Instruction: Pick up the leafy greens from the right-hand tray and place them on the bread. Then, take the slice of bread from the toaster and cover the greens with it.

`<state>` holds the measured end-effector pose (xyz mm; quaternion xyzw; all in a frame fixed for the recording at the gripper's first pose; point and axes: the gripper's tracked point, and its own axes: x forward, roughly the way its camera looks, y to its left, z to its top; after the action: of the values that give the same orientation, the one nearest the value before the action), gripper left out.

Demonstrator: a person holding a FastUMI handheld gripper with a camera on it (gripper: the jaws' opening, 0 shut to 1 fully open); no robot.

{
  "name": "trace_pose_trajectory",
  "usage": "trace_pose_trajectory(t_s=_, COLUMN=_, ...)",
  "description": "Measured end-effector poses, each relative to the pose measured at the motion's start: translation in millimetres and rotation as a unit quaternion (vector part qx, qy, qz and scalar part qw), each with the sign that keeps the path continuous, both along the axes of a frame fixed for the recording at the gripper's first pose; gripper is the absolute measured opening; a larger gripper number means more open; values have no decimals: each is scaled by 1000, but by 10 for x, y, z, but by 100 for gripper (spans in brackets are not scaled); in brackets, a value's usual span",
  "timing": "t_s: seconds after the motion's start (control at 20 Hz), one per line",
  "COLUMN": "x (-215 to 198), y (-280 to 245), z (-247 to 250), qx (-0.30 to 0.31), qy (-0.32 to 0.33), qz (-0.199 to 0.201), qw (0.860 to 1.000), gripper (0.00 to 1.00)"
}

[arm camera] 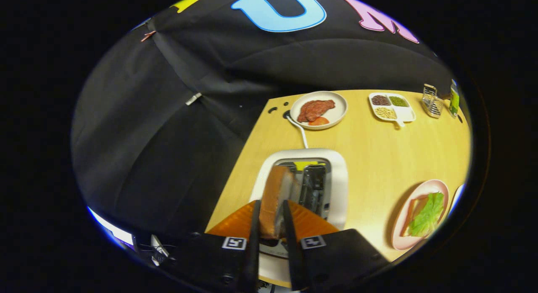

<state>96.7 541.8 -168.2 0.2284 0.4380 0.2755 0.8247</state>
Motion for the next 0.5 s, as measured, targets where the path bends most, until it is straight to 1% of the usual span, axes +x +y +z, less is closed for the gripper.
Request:
trace_pose_trajectory(t_s=0.05, x=-10, y=47, z=-18, qx=1, qy=2, qz=3, qw=1000, gripper=16)
trace_pose_trajectory(t_s=0.1, x=-33, y=30, z=-9, qx=1, qy=2, qz=6, qw=1000, gripper=13)
trace_pose_trajectory(t_s=0.15, x=-57, y=25, z=15, qx=3, qy=5, qz=8, qw=1000, gripper=13)
trace_pose_trajectory(t_s=0.3, x=-29, y=-38, z=148, qx=13, qy=0, qz=-5, qw=1000, gripper=13)
trace_pose_trajectory(t_s=0.5, x=18, y=-224, z=490, qx=40, qy=-10, qz=-22, qw=999, gripper=13)
